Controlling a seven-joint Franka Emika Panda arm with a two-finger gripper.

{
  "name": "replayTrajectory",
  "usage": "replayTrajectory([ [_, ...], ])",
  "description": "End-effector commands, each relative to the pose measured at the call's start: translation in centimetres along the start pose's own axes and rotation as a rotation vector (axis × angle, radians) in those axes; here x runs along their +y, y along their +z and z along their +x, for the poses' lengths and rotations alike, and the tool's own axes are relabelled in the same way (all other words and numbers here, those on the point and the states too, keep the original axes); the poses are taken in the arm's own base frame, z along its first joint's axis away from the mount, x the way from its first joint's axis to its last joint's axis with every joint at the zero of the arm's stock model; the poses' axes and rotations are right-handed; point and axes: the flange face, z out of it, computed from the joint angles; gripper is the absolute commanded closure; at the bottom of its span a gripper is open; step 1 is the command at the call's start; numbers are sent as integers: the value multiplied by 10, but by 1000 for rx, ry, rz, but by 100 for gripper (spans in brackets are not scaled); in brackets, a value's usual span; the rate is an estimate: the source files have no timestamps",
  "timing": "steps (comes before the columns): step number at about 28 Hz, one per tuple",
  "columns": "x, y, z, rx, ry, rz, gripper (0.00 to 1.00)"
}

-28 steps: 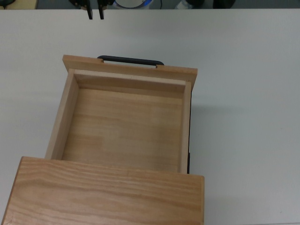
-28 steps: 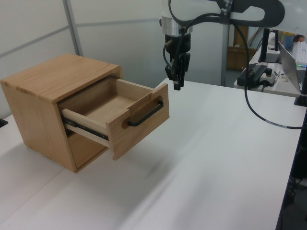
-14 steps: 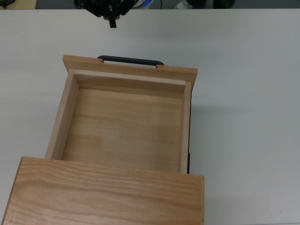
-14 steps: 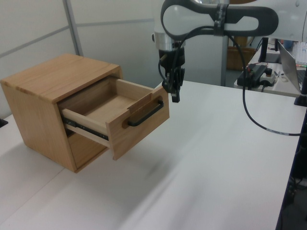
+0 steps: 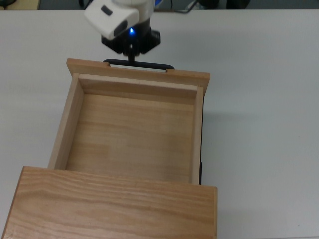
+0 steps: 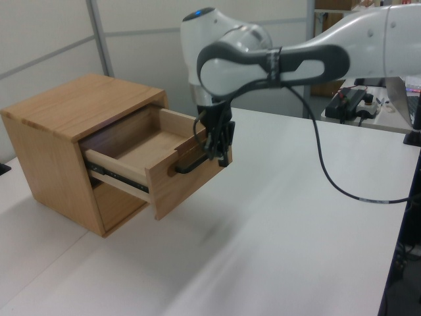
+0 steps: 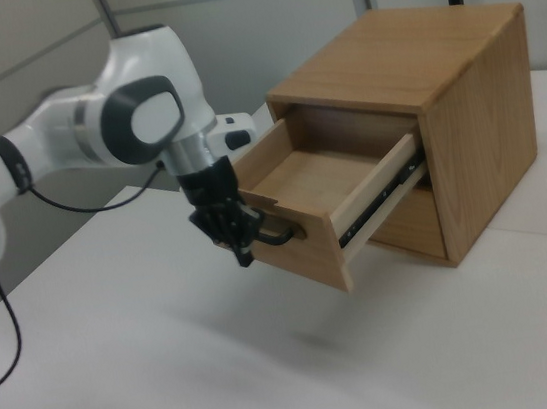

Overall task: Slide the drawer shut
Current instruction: 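Lower the gripper onto the drawer front beside the black handle, then push the drawer front with the gripper into the wooden cabinet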

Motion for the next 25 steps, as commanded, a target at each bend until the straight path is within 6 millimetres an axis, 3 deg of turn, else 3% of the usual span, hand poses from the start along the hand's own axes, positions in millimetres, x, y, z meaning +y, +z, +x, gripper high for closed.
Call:
replayTrajectory([
  [1,-2,9,18,74,73,-29,100],
  [11,-1,5,40,230,184,-3,100],
  [25,6,0,62,361,199,14,100],
])
